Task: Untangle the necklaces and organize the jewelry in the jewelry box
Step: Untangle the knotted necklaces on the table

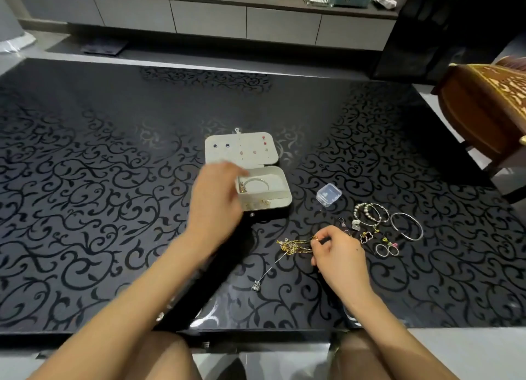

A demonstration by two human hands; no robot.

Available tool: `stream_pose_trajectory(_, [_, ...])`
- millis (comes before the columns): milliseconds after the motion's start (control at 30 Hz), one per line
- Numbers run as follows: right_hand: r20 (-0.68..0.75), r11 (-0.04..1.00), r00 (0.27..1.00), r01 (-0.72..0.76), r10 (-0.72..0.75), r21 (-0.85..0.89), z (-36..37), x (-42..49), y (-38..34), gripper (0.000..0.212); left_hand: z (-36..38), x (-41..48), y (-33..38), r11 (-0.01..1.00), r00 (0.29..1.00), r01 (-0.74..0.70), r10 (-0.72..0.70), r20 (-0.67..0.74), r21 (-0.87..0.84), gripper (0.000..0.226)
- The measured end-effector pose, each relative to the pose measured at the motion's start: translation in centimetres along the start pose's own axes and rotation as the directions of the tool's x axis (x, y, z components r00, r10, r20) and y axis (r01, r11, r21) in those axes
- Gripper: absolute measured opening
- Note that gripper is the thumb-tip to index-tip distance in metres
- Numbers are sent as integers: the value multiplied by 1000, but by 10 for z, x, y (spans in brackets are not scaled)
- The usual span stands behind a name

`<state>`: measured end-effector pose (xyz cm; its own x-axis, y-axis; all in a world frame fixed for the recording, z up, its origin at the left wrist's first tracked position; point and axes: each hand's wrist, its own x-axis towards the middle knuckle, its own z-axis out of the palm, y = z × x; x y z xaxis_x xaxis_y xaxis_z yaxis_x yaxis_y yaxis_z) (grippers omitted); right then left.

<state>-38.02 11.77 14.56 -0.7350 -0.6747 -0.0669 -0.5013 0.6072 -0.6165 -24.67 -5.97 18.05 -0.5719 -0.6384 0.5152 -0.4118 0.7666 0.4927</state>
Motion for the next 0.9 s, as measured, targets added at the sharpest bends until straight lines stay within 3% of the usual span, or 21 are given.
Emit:
stream_pose_trajectory(33, [-1,1000,1000,0,0,-7,1,0,1,6,1,-18,16,992,986,-128,129,104,-12,38])
stream_pose_trajectory(100, [-8,999,1000,18,-18,-36,1,-1,2,5,10,-48,35,936,887,-350,317,334,42,44])
stream_pose_trajectory(200, [-60,982,993,92,-103,-163,0,-6,2,12,24,-68,37,873,776,-467,328,538,140,55])
stream_pose_trajectory(300, [-112,913,940,277,-322,-299,3,-16,2,17,26,-74,35,851,761,-484,295,578,203,56])
stream_pose_trajectory(400, [-61,836,893,391,-446,-386,9,-20,3,30,21,-74,34,842,739,-488,258,623,230,56])
stream_pose_trajectory(567, [18,767,866,452,-499,-456,10,-27,8,47,8,-75,23,817,682,-516,209,701,259,59])
stream_pose_trajectory(767, [56,748,843,503,-535,-433,4,-38,13,49,-10,-73,3,721,620,-638,275,735,269,64])
stream_pose_trajectory(900, [69,769,850,504,-522,-394,-1,-40,16,46,-21,-74,-11,708,605,-657,289,742,260,66])
